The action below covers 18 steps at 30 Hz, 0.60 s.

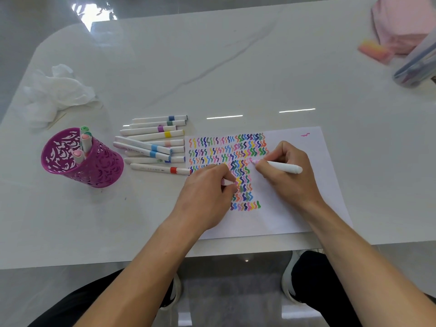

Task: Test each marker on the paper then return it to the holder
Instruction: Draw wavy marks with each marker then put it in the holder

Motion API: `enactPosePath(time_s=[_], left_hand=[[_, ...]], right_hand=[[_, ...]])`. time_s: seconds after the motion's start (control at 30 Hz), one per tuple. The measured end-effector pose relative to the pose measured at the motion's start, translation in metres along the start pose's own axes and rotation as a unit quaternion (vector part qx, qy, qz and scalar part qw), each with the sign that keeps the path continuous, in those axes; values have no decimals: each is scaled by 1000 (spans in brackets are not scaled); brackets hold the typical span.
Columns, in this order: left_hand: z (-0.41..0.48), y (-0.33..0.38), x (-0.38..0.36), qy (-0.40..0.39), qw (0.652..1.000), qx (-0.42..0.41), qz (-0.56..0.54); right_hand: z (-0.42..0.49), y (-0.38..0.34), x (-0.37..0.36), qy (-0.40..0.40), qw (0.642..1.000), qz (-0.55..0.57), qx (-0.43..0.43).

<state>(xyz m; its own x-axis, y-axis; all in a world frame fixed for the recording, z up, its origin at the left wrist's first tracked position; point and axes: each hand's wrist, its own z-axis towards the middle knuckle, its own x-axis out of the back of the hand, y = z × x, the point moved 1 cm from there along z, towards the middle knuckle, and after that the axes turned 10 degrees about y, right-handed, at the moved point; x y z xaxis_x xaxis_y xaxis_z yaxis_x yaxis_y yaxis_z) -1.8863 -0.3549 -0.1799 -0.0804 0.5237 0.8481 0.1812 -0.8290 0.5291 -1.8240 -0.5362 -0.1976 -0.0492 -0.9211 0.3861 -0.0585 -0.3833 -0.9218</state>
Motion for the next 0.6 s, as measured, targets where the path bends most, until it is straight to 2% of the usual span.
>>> enactPosePath(time_s=[0.17,0.33,0.6], left_hand=[[1,0,-1,-5,1000,7,-2],[1,0,0,-12,1000,12,-8],[0,2,7,-1,1000,2,-21]], right_hand=[[-1,-2,0,10,1000,2,0],[-3,-2,1,-12,1000,11,4],[-1,-14,9,-3,990,138,-25]])
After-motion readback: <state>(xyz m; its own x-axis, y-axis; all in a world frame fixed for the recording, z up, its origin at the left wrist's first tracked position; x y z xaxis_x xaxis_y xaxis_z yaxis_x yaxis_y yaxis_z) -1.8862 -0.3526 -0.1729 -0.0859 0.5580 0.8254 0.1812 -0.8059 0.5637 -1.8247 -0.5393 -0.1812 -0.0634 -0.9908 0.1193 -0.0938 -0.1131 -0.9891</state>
